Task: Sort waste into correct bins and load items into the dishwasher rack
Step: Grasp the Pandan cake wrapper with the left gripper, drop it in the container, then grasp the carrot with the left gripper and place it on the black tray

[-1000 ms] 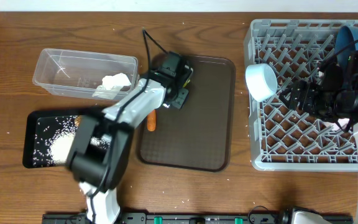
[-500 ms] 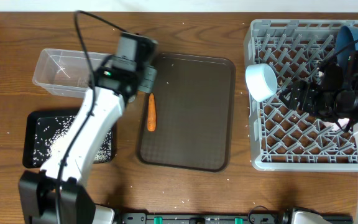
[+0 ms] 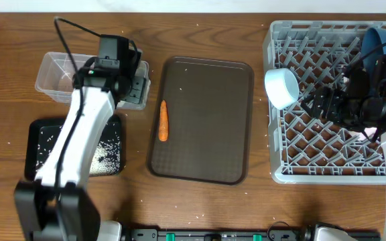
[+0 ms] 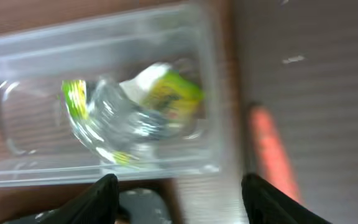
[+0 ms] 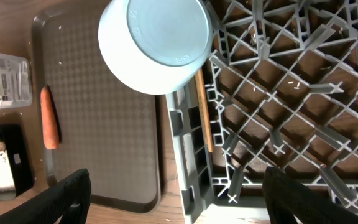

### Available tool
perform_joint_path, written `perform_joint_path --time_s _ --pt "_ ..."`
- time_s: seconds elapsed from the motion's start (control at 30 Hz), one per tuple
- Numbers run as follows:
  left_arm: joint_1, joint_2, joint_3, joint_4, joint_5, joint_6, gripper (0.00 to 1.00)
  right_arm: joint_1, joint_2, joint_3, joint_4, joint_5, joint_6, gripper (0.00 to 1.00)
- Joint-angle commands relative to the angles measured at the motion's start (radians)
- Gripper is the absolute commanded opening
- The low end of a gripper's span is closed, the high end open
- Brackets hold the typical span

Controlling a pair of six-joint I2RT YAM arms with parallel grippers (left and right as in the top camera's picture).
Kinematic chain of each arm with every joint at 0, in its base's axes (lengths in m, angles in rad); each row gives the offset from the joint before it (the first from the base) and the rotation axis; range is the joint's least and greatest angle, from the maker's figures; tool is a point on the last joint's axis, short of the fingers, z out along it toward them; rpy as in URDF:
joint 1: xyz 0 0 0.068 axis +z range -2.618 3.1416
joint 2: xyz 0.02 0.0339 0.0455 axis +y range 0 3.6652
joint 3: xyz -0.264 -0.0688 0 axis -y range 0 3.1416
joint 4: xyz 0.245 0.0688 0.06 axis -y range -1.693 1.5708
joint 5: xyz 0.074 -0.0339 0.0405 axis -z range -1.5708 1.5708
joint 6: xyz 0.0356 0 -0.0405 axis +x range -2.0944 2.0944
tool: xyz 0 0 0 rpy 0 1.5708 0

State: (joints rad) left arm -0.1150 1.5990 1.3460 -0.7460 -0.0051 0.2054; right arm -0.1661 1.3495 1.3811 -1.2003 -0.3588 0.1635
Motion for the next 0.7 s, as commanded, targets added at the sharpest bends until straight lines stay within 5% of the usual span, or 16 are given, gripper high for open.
perform_joint_path --time_s 0.0,0.23,0.43,0.67 --pt "-0.053 -0.133 0.04 -0.05 0.239 -0.04 0.62 0.01 -0.01 0.012 -0.001 0.004 -0.016 0.83" --pt "-0.238 -0.113 -0.057 -0.163 0.192 -0.119 0.57 0.01 -0.01 0.012 -0.001 0.004 -0.015 0.83" --pt "-0.301 -0.014 -0.215 -0.021 0.012 -0.349 0.58 0.01 -0.01 0.012 -0.008 0.004 -0.016 0.83" --pt "-0.292 0.097 -0.275 0.138 -0.035 -0.4 0.58 0.01 -0.01 0.012 -0.008 0.004 -0.016 0.84"
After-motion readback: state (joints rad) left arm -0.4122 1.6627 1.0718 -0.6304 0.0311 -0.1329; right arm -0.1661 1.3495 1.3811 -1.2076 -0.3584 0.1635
